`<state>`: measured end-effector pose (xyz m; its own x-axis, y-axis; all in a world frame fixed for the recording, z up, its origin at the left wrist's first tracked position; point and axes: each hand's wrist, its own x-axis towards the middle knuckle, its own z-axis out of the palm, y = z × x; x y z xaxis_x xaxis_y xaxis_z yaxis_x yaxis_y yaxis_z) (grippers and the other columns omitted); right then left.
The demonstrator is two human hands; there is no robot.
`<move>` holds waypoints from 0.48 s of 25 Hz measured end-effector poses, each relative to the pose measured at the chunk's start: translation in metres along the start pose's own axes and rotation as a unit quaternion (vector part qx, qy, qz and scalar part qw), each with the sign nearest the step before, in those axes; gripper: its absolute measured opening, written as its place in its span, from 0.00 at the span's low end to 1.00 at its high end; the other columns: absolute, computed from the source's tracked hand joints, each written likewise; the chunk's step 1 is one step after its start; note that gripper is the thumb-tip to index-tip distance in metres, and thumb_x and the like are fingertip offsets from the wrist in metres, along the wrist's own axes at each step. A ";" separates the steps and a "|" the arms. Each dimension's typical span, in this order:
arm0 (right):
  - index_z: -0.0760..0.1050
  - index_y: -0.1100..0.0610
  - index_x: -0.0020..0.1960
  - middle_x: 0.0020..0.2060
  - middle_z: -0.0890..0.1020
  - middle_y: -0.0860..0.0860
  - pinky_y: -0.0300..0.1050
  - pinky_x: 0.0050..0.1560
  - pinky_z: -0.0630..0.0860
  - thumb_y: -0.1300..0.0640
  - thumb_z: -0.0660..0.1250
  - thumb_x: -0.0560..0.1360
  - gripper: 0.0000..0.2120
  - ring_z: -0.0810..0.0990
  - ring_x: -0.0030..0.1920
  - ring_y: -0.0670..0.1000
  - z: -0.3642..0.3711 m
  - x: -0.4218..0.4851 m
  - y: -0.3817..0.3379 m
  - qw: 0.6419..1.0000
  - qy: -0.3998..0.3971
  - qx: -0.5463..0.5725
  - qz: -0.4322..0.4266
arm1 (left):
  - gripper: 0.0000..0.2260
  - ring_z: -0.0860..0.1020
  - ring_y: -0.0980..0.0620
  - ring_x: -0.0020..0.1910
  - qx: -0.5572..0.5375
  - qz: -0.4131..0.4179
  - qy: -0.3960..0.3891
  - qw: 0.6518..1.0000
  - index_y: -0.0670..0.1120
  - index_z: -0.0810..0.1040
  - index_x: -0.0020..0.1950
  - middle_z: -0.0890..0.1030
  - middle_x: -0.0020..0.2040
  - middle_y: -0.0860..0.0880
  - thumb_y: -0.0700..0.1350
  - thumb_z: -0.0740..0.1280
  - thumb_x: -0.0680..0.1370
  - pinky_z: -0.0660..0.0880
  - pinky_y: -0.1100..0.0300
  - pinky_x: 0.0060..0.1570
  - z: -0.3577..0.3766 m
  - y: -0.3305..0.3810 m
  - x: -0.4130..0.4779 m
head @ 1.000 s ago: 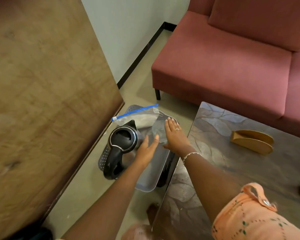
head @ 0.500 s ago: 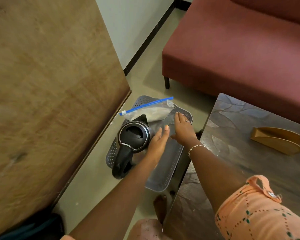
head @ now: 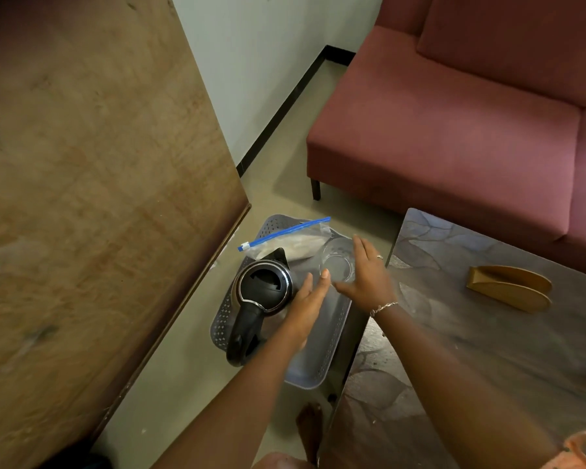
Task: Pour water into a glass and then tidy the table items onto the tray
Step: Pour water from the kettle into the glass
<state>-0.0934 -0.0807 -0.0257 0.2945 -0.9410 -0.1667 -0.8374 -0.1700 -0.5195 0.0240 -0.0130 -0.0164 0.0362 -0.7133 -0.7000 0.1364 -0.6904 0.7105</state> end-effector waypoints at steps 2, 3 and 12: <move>0.51 0.61 0.74 0.72 0.60 0.58 0.45 0.69 0.61 0.53 0.73 0.66 0.46 0.60 0.72 0.56 -0.021 -0.018 -0.005 1.000 0.010 0.017 -0.008 | 0.49 0.55 0.52 0.75 -0.025 -0.007 -0.019 0.999 0.52 0.52 0.76 0.56 0.76 0.51 0.75 0.62 0.62 0.54 0.51 0.72 0.004 0.009 -0.010; 0.52 0.61 0.74 0.72 0.61 0.58 0.44 0.68 0.62 0.54 0.74 0.65 0.45 0.61 0.72 0.56 -0.031 -0.027 -0.008 0.999 0.019 0.024 -0.012 | 0.54 0.55 0.52 0.75 -0.037 -0.005 -0.032 0.999 0.52 0.52 0.76 0.57 0.76 0.51 0.77 0.64 0.57 0.53 0.52 0.72 0.007 0.014 -0.016; 0.56 0.60 0.73 0.70 0.64 0.55 0.38 0.66 0.58 0.50 0.76 0.64 0.46 0.61 0.71 0.53 -0.093 -0.086 -0.003 0.993 0.082 0.083 -0.035 | 0.32 0.62 0.42 0.72 -0.127 -0.002 -0.083 0.988 0.39 0.64 0.69 0.68 0.69 0.38 0.53 0.68 0.71 0.60 0.45 0.69 0.044 0.034 -0.062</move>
<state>-0.1589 -0.0268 0.0683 0.2587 -0.9659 0.0053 -0.7265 -0.1982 -0.6579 -0.0173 0.0020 0.0541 -0.1246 -0.7358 -0.6657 0.3807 -0.6550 0.6527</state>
